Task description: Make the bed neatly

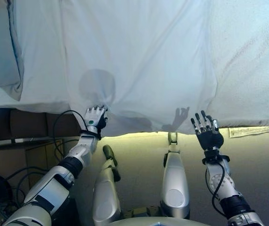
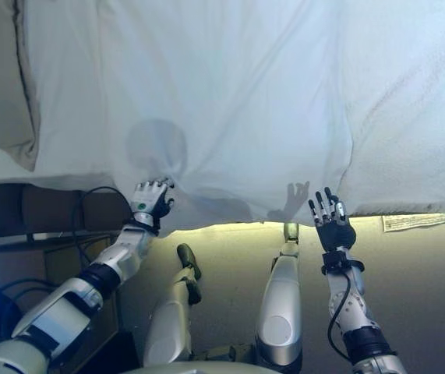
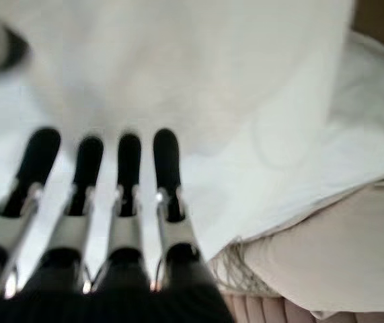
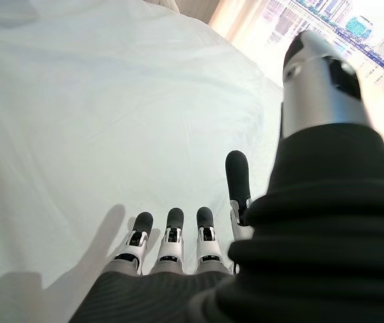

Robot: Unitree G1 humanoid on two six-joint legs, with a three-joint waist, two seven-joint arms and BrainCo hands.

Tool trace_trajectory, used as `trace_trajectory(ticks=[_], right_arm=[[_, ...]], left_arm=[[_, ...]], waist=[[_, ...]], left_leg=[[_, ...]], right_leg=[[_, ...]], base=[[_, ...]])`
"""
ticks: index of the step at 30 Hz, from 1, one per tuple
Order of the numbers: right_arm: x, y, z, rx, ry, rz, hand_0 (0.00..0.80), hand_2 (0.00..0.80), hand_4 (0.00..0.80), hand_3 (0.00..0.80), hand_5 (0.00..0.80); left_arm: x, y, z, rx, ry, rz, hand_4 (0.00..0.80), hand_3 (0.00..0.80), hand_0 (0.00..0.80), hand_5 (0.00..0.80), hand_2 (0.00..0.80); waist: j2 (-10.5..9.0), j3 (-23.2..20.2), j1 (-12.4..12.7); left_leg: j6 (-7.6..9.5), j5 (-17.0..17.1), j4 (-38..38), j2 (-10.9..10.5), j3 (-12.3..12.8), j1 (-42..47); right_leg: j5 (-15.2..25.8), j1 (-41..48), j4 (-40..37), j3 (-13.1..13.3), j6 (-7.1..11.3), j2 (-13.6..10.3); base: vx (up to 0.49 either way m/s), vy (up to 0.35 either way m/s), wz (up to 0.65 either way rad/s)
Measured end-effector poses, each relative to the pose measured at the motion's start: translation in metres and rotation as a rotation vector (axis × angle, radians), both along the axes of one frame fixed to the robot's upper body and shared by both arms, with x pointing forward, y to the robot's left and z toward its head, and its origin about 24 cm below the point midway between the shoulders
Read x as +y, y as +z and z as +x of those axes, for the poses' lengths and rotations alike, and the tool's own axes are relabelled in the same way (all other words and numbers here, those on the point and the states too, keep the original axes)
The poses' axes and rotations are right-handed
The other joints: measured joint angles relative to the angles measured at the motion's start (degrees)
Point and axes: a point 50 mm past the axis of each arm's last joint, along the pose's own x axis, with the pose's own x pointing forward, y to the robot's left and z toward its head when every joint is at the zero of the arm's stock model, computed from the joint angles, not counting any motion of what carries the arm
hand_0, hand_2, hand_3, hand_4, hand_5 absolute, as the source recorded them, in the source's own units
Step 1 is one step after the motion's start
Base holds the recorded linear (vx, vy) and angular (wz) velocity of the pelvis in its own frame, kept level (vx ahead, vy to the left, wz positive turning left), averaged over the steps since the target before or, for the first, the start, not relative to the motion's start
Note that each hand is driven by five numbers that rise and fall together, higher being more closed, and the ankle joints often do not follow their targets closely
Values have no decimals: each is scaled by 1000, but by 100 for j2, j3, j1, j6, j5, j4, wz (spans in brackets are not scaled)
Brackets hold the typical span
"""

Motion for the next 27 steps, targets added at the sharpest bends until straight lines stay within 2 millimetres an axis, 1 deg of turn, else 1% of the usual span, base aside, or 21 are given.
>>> trace_trajectory(ticks=[4,8,10,13,15,17,21,27], right_arm=[[0,-5,-4,15,-8,21,0,0,0,0,0],[1,-6,-5,18,-13,38,0,0,0,0,0],[1,-6,-4,16,-13,40,0,0,0,0,0],[2,-4,-2,10,-14,43,0,0,0,0,0],[5,-2,1,2,-14,54,0,0,0,0,0],[9,-2,1,1,-11,68,0,0,0,0,0],[17,-1,1,-7,17,71,0,0,0,0,0],[25,17,5,-91,45,79,0,0,0,0,0]], left_arm=[[-28,26,0,-68,-117,-156,0,0,0,0,0],[-49,37,0,-80,-183,-223,0,0,0,0,0],[-56,42,2,-88,-198,-232,0,0,0,0,0],[-67,54,9,-101,-206,-205,0,0,0,0,0],[-74,60,14,-112,-204,-147,0,0,0,0,0],[-77,60,18,-100,-190,-125,0,0,0,0,0],[-74,55,19,-100,-156,-73,0,0,0,0,0],[-73,67,24,-190,-105,73,0,0,0,0,0]], waist=[[-1,1,20],[-4,3,27],[-12,7,12],[-25,15,-2],[-47,27,-12],[-65,38,-16],[-82,47,-19],[-86,50,-22]], left_leg=[[-8,7,4,24,-105,-107],[-6,8,19,55,-185,-194],[-19,18,42,64,-234,-272],[-20,24,82,66,-240,-442],[-19,25,104,65,-242,-560],[-19,25,105,63,-237,-636],[-19,25,117,60,-234,-884],[-14,27,226,23,-225,-1407]], right_leg=[[-7,-13,-4,-98,-12,22],[-34,-26,-1,-180,-25,52],[-38,-67,2,-212,-32,65],[-33,-216,6,-215,-32,65],[-23,-325,8,-212,-33,66],[-23,-403,9,-208,-33,66],[-19,-654,21,-201,-31,63],[-21,-1227,183,-130,-28,20]], base=[[-35,-107,11],[-31,-68,7],[-49,-27,6],[-52,4,2],[-38,5,1],[-36,5,0],[-34,32,0],[-44,51,1]])
